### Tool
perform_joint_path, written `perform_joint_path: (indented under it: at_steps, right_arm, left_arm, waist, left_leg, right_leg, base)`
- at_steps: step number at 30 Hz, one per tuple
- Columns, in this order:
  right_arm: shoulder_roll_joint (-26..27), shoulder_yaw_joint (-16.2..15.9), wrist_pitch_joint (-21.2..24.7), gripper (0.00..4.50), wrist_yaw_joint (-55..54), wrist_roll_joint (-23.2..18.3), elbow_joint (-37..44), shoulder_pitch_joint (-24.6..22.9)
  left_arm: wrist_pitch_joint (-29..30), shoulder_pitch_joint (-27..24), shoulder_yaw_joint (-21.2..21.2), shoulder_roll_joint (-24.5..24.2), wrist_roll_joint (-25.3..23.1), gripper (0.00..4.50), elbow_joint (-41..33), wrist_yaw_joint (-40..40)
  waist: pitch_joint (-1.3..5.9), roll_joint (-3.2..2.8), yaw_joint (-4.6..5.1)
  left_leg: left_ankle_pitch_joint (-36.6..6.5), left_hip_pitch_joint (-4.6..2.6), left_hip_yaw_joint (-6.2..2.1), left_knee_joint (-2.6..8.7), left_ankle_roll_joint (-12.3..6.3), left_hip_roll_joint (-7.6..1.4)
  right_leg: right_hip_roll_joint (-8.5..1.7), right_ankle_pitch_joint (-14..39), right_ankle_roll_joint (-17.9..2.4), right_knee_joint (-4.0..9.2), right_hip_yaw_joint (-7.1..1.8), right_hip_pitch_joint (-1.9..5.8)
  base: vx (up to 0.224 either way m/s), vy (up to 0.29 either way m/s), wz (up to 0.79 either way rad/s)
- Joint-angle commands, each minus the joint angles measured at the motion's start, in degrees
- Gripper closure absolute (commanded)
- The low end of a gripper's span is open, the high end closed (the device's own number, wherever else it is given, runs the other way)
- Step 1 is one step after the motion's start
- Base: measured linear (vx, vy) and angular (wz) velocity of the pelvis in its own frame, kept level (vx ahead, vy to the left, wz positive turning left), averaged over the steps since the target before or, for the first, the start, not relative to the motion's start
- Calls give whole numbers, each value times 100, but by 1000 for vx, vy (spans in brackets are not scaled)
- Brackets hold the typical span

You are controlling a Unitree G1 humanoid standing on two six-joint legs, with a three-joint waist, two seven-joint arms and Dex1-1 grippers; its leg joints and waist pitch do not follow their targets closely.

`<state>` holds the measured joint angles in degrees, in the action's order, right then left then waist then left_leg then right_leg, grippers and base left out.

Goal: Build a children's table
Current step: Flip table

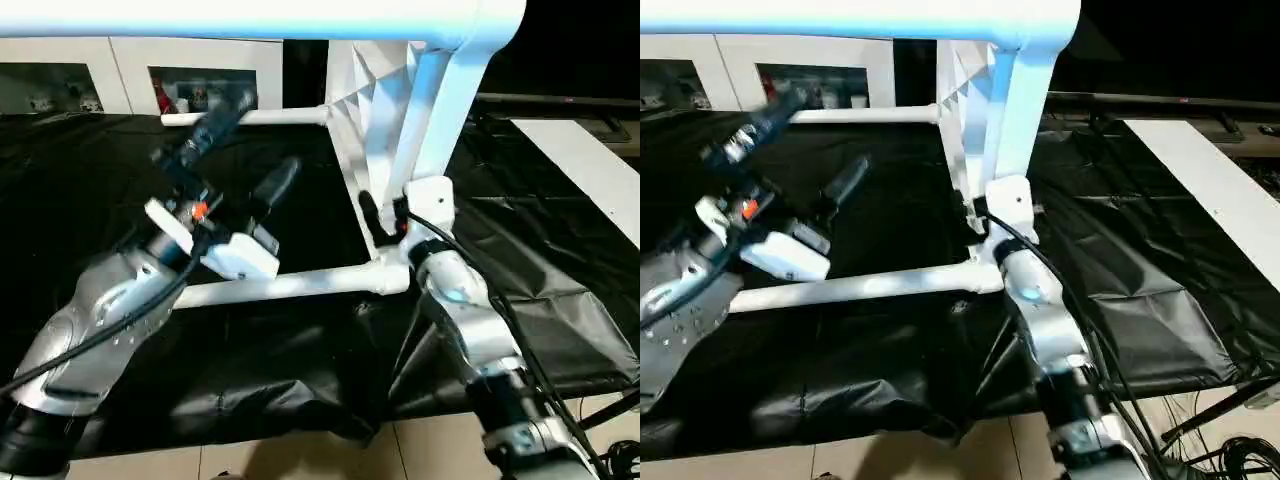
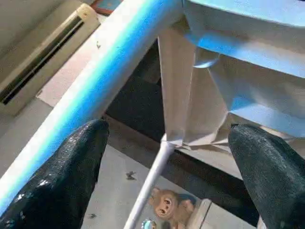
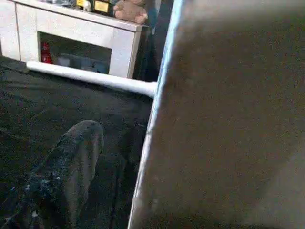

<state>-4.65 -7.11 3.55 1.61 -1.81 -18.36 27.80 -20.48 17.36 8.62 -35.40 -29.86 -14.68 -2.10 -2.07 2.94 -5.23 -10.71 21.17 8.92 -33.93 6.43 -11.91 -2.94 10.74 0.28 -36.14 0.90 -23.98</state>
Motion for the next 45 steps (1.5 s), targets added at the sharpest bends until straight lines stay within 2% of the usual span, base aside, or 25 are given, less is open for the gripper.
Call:
perform_joint_path:
  at_steps: [1, 5, 6, 7, 8, 10, 11, 13, 15, 18, 20, 21, 24, 27, 31, 34, 41, 45]
  right_arm:
    - [-3, 90, -39, 11, 14, -50, -41, 80]
    - [-3, 90, -39, 11, 14, -50, -41, 80]
    - [35, 110, -73, 36, 39, -86, -126, 123]
    - [35, 110, -73, 36, 39, -86, -126, 123]
    - [132, 128, -91, 44, 52, -124, -247, 254]
    - [196, 139, -88, 49, 49, -126, -323, 342]
    - [212, 142, -87, 63, 47, -117, -341, 362]
    - [198, 142, -89, 87, 16, -60, -366, 375]
    - [176, 136, -119, 88, -6, -4, -419, 402]
    - [158, 126, -162, 129, -19, 58, -476, 425]
    - [143, 106, -179, 132, -56, 127, -490, 427]
    - [134, 102, -183, 155, -90, 164, -495, 429]
    - [137, 135, -202, 170, -148, 239, -535, 452]
    - [92, 131, -231, 206, -209, 323, -544, 475]
    - [-22, 93, -339, 234, -253, 496, -424, 455]
    - [-76, 103, -361, 242, -265, 559, -358, 433]
    - [-171, 169, -407, 243, -351, 683, -345, 430]
    - [-364, 187, -614, 243, -565, 896, -248, 503]
  left_arm:
    - [-37, -14, -34, -4, -32, 0, 32, 21]
    - [-37, -14, -34, -4, -32, 0, 32, 21]
    - [-36, -44, -43, -15, -46, 0, 44, 43]
    - [-36, -44, -43, -15, -46, 0, 44, 43]
    - [20, -160, -30, -71, -2, 0, 140, 60]
    - [38, -231, -34, -64, -9, 0, 216, 92]
    - [31, -248, -47, -41, -30, 0, 236, 108]
    - [7, -249, -91, 36, -102, 0, 232, 144]
    - [-8, -252, -107, 97, -103, 0, 256, 135]
    - [-28, -264, -121, 133, -93, 0, 293, 118]
    - [-37, -281, -138, 138, -83, 0, 304, 113]
    - [-26, -286, -146, 137, -98, 0, 304, 126]
    - [-19, -292, -191, 137, -122, 0, 297, 194]
    - [-37, -242, -269, 172, -143, 0, 235, 262]
    - [-474, -165, -337, 166, 147, 0, 30, 238]
    - [-601, -155, -291, 189, 275, 0, -50, 174]
    - [-691, -162, -147, 270, 440, 0, 18, 36]
    - [-945, -164, -93, 253, 814, 0, 44, -206]
  waist:
    - [298, -95, -27]
    - [297, -88, -40]
    - [299, -76, -44]
    - [300, -85, -47]
    - [294, -42, -45]
    - [284, -44, -7]
    - [293, -68, -24]
    - [297, -78, -36]
    - [297, -73, -44]
    - [291, -55, -45]
    - [298, -52, -53]
    - [296, -51, -51]
    - [296, -51, -49]
    - [297, -48, -48]
    - [304, -35, -60]
    - [311, -34, -70]
    - [311, -30, -76]
    - [318, -18, -95]
  left_leg:
    - [-1293, -42, 37, 393, 278, -19]
    - [-1287, -38, 38, 394, 268, -18]
    - [-1274, -36, 37, 394, 263, -18]
    - [-1294, -39, 36, 395, 261, -21]
    - [-1327, -36, 40, 400, 252, -22]
    - [-1372, 8, 20, 424, 255, -10]
    - [-1416, -33, 26, 409, 267, -22]
    - [-1365, -58, 35, 402, 274, -32]
    - [-1328, -58, 34, 401, 273, -32]
    - [-1367, -55, 37, 400, 266, -27]
    - [-1303, -55, 39, 394, 258, -24]
    - [-1276, -49, 37, 394, 253, -23]
    - [-1257, -52, 40, 392, 260, -24]
    - [-1240, -53, 41, 386, 253, -21]
    - [-1186, -51, 42, 382, 245, -19]
    - [-1107, -50, 50, 368, 220, -20]
    - [-1074, -55, 63, 360, 232, -20]
    - [-957, -55, 71, 353, 239, -12]
  right_leg:
    - [-276, 784, -600, 362, -151, 230]
    - [-281, 805, -587, 361, -155, 235]
    - [-283, 810, -581, 360, -154, 240]
    - [-290, 833, -588, 361, -155, 234]
    - [-284, 896, -583, 372, -150, 232]
    - [-302, 1114, -570, 365, -151, 253]
    - [-302, 1188, -537, 380, -155, 219]
    - [-286, 917, -600, 364, -157, 206]
    - [-289, 794, -628, 348, -153, 217]
    - [-295, 861, -627, 355, -153, 220]
    - [-291, 801, -620, 348, -154, 226]
    - [-290, 769, -619, 343, -153, 231]
    - [-290, 767, -621, 341, -153, 229]
    - [-287, 749, -609, 341, -153, 232]
    - [-280, 652, -615, 331, -149, 239]
    - [-284, 516, -638, 312, -151, 247]
    - [-277, 555, -607, 311, -154, 242]
    - [-270, 418, -623, 294, -153, 247]
  base:
    - [0, 0, 0]
    - [0, 0, 0]
    - [0, 0, 0]
    - [0, 0, 0]
    - [0, 0, 0]
    - [0, 0, 0]
    - [0, 0, 0]
    - [0, 0, 0]
    - [0, 0, 0]
    - [0, 0, 0]
    - [0, 0, 0]
    - [0, 0, 0]
    - [0, 0, 0]
    - [0, 0, 0]
    - [0, 0, 0]
    - [0, 0, 0]
    - [0, 0, 0]
    - [0, 0, 0]
